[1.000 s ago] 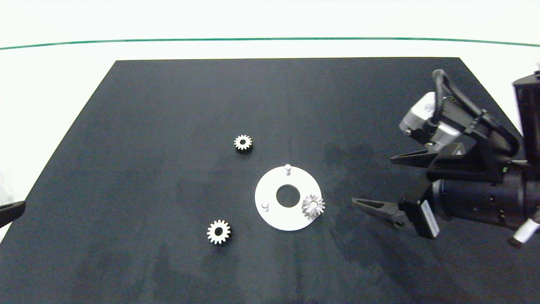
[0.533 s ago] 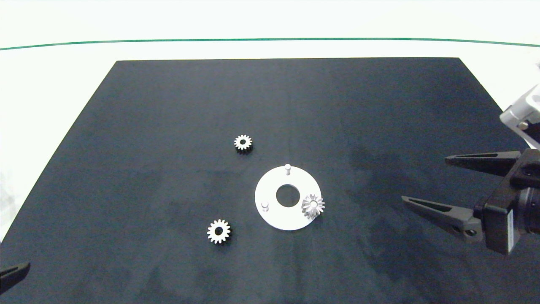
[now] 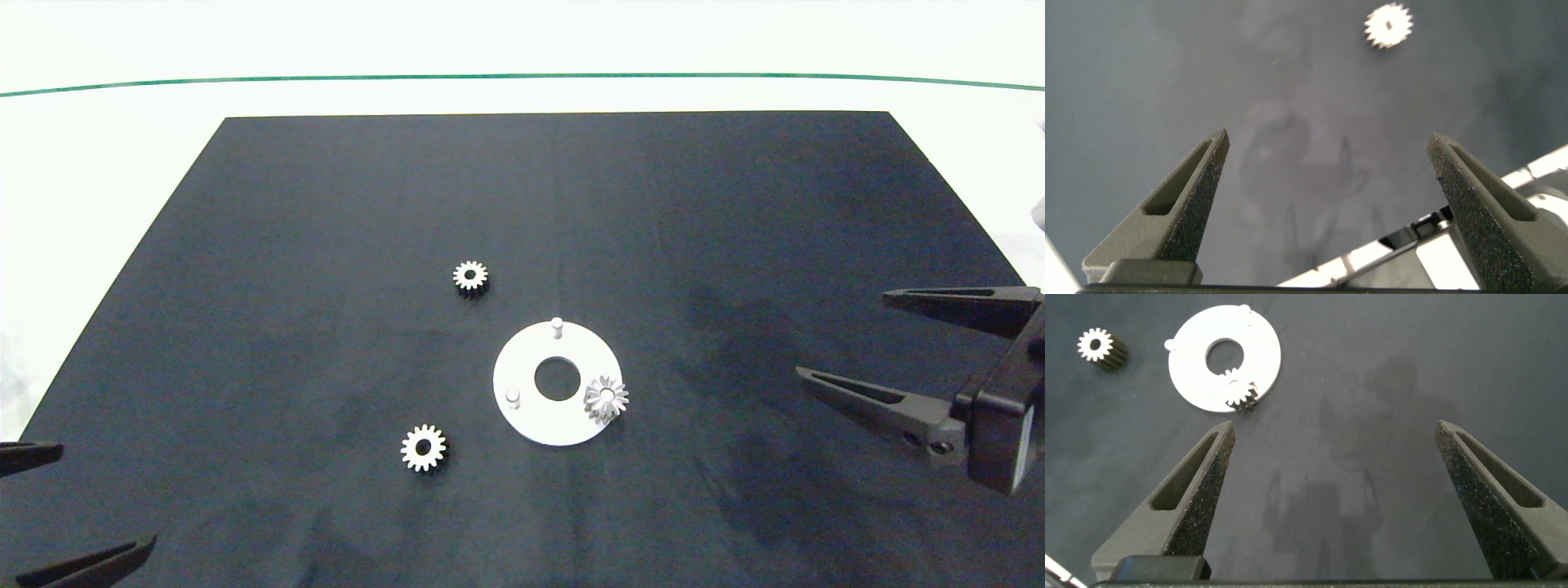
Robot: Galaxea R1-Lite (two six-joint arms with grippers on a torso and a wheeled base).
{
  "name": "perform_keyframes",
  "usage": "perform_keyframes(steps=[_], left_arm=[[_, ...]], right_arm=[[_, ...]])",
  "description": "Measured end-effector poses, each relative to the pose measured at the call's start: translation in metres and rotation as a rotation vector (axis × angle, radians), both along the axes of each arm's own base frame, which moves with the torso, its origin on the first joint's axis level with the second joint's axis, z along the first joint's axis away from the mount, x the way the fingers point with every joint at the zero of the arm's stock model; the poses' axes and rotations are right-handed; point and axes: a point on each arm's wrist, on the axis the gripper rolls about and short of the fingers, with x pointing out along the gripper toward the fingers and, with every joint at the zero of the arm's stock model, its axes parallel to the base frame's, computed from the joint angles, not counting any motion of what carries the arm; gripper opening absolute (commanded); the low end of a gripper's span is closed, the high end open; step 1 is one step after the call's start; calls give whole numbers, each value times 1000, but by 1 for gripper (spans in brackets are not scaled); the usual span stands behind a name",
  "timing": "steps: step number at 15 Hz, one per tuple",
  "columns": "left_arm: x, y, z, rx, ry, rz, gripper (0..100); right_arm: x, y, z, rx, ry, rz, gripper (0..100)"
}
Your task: Install three planetary gears onto the carrier pins
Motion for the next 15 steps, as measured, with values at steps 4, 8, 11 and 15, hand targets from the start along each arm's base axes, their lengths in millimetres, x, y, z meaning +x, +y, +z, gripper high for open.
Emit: perform_keyframes(steps=[4, 8, 11, 15], left_arm=[[32, -27, -7, -23, -44, -129, 100], [60, -58, -27, 21, 4, -213, 100], [80, -72, -35, 123, -27, -169, 100], [92, -86, -45, 167, -12, -168, 100]], right_arm=[[-5, -7, 4, 21, -20, -11, 100], [-7, -9, 2, 21, -17, 0, 100], [-8, -9, 1, 20, -16, 2, 100], [-11, -10, 0, 20, -16, 19, 100]])
